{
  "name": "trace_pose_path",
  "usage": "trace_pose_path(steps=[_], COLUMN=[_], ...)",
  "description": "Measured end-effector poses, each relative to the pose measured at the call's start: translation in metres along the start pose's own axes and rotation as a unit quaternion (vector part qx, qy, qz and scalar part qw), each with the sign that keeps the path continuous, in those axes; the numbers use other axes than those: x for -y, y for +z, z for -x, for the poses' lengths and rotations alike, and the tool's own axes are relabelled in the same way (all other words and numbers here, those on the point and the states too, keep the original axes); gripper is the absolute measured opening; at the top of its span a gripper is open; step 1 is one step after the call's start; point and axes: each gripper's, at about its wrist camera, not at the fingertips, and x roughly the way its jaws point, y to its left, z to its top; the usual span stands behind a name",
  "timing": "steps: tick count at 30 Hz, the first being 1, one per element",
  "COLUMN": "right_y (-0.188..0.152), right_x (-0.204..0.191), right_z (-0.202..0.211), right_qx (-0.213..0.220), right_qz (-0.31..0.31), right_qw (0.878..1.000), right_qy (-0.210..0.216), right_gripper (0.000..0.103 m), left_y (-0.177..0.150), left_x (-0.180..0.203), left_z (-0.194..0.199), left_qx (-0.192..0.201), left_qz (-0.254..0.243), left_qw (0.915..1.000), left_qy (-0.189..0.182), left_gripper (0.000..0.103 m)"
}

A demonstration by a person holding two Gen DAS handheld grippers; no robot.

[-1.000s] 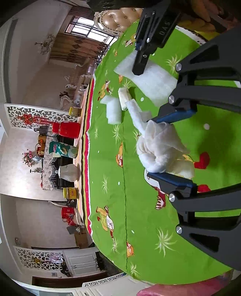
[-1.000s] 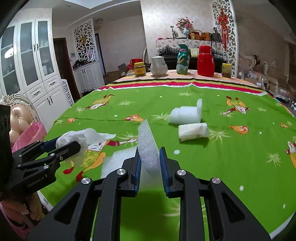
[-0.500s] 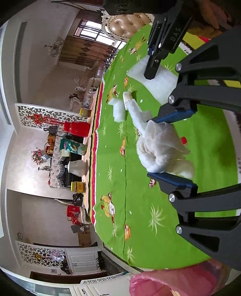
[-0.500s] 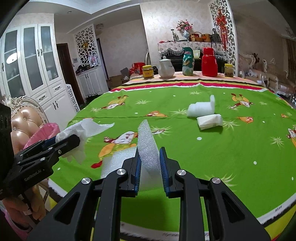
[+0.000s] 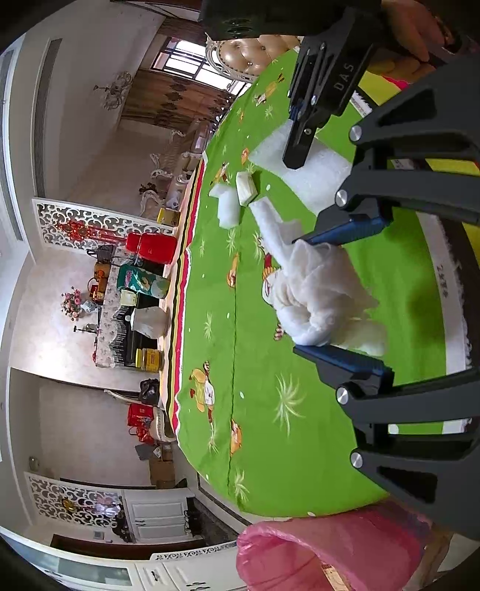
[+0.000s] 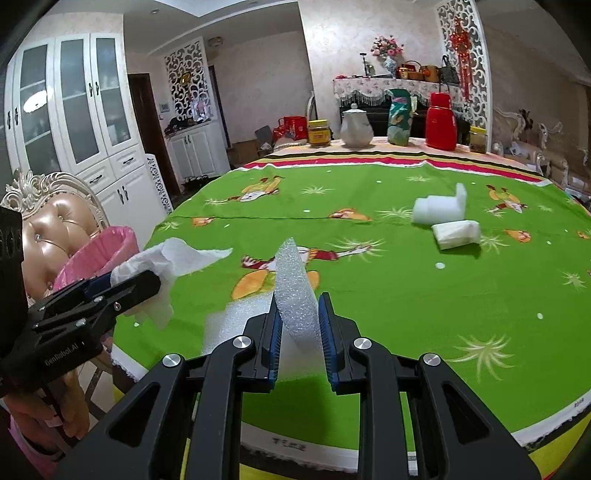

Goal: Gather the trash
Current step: 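Carry the tissue and foam sheet with both tools over the pink bin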

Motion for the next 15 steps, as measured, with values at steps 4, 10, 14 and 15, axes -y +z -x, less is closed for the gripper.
trace_pose_path(steps=[4,10,14,15], right_y=[0.002,0.014,0.023,0.026], right_x=[-0.016,-0.056,-0.092,-0.103], right_z=[-0.003,-0.017,-0.029,-0.033], right_qx=[0.005,0.005,0.008,0.008], right_qz=[0.013,0.047,0.076,0.086], right_qw=[1.000,0.998,0.995,0.994], right_qy=[0.008,0.036,0.063,0.071], right_gripper=[0.023,0.023,0.023,0.023], left_y=[0.001,0.004,0.004,0.004], left_x=[-0.012,-0.046,-0.072,-0.078], left_z=[0.012,0.040,0.059,0.063], left_qx=[0.009,0.030,0.039,0.040], left_qz=[0.006,0.022,0.035,0.038], left_qw=[0.9999,0.9985,0.9963,0.9956], left_qy=[0.009,0.041,0.069,0.075], left_gripper=[0.049,0.049,0.049,0.049])
